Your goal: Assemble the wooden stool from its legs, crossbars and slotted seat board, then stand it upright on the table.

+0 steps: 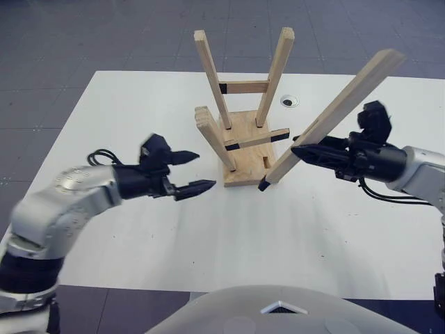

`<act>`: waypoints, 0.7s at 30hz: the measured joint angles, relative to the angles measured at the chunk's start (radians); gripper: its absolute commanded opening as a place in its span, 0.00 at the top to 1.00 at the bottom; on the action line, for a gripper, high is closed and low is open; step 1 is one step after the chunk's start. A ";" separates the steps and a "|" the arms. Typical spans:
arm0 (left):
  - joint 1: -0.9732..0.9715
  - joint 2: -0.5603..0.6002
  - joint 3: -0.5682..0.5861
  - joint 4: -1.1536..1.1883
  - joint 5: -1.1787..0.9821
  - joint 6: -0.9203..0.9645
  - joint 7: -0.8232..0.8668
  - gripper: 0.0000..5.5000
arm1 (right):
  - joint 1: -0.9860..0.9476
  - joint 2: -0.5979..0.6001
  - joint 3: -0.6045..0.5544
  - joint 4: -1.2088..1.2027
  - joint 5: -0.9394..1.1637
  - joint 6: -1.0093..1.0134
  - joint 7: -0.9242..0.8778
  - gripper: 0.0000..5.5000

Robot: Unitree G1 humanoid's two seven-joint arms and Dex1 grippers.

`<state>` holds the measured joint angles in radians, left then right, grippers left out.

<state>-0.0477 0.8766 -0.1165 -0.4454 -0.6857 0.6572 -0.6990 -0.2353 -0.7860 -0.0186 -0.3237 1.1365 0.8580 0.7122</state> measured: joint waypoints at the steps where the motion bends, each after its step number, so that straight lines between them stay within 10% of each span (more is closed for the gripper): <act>1: -0.023 -0.037 -0.077 0.035 0.108 -0.032 0.031 0.19 | 0.008 -0.001 0.029 0.039 -0.088 -0.042 0.018 0.63; 8: -0.109 -0.241 -0.195 0.209 0.385 -0.121 0.159 0.19 | -0.043 0.163 0.040 0.354 -0.410 -0.307 -0.007 0.63; 21: -0.112 -0.286 -0.201 0.289 0.515 -0.187 0.115 0.19 | -0.093 0.265 0.062 0.291 -0.510 -0.399 0.130 0.63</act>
<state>-0.1595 0.5905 -0.3179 -0.1564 -0.1705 0.4699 -0.5842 -0.3280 -0.5206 0.0433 -0.0328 0.6270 0.4586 0.8421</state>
